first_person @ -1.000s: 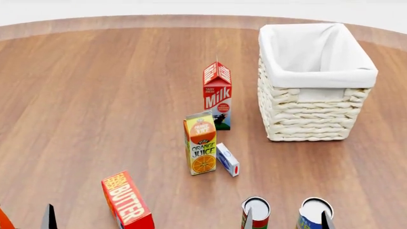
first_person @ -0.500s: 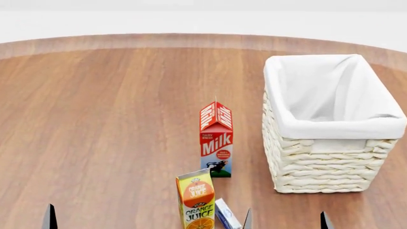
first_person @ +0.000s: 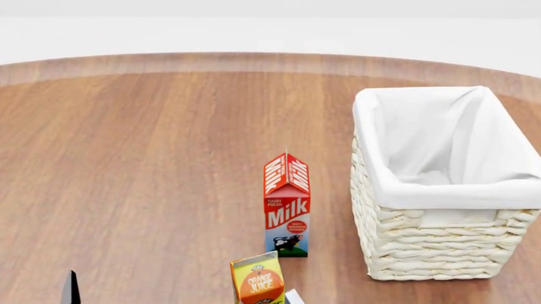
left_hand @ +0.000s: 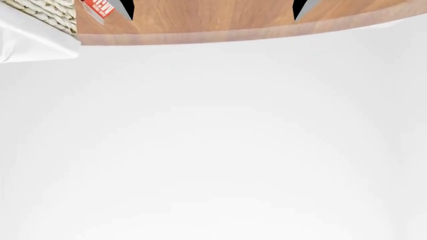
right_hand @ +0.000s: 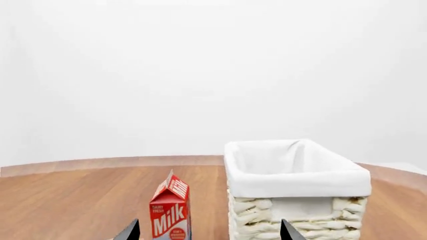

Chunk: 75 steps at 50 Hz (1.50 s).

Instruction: Pick up the tomato sauce, and put it in the basket.

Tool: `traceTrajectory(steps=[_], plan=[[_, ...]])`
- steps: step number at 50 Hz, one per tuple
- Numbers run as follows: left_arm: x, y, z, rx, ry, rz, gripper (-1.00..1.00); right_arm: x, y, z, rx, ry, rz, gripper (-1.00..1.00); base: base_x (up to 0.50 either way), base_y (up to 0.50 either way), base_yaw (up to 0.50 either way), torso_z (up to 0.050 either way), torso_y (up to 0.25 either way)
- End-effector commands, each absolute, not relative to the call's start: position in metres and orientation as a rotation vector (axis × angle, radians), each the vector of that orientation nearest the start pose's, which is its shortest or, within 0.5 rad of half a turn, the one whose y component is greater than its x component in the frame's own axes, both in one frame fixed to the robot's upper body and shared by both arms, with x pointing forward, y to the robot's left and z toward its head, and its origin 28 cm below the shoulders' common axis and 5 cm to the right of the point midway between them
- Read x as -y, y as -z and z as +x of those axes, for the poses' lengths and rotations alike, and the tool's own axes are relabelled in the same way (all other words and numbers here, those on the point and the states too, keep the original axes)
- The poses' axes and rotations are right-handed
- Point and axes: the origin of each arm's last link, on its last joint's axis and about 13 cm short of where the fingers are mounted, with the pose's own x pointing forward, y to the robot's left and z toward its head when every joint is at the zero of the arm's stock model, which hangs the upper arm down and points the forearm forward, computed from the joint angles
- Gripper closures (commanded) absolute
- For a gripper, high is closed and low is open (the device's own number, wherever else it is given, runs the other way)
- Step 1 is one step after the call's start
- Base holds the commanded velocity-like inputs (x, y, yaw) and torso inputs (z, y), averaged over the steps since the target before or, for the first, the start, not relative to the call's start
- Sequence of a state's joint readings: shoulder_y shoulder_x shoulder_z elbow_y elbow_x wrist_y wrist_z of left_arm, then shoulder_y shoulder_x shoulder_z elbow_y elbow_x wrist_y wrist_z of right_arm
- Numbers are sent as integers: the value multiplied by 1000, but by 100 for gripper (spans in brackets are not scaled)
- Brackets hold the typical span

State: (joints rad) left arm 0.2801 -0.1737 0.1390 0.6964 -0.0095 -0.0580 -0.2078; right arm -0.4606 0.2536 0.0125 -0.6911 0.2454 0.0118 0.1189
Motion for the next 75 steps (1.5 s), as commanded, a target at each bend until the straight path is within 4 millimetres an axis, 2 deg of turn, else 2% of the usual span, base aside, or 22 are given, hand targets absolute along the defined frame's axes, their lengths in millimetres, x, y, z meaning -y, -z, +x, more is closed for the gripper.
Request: traceTrajectory(steps=[1, 5, 10, 16, 21, 48, 54, 55, 56, 75], plan=[[-201, -102, 142, 342, -11, 59, -100, 152, -69, 74, 62, -2, -60, -100, 0, 0, 0, 0, 0], [-200, -102, 141, 342, -14, 66, -100, 155, -43, 65, -9, -2, -69, -100, 0, 0, 0, 0, 0], [-200, -101, 141, 338, -17, 72, -100, 159, -24, 58, -73, 23, -46, -100, 0, 0, 0, 0, 0], [-199, -100, 141, 335, -16, 72, -100, 157, -15, 54, -106, 9, -59, -100, 0, 0, 0, 0, 0], [-199, -100, 142, 335, -15, 75, -100, 149, 3, 48, -168, -31, -26, -100, 0, 0, 0, 0, 0], [-197, -100, 142, 335, -6, 80, -100, 134, 23, 42, -221, -156, -27, -100, 0, 0, 0, 0, 0], [-197, -99, 142, 331, -2, 80, -100, 131, 32, 49, -236, -157, -29, -100, 0, 0, 0, 0, 0], [-196, -99, 143, 327, 1, 79, -100, 126, 50, 78, -240, -119, -19, -100, 0, 0, 0, 0, 0], [-197, -99, 143, 327, 0, 79, -100, 127, 56, 83, -251, -113, -24, -100, 0, 0, 0, 0, 0], [-197, -98, 144, 325, -1, 80, -100, 125, 60, 89, -254, -114, -24, -100, 0, 0, 0, 0, 0]])
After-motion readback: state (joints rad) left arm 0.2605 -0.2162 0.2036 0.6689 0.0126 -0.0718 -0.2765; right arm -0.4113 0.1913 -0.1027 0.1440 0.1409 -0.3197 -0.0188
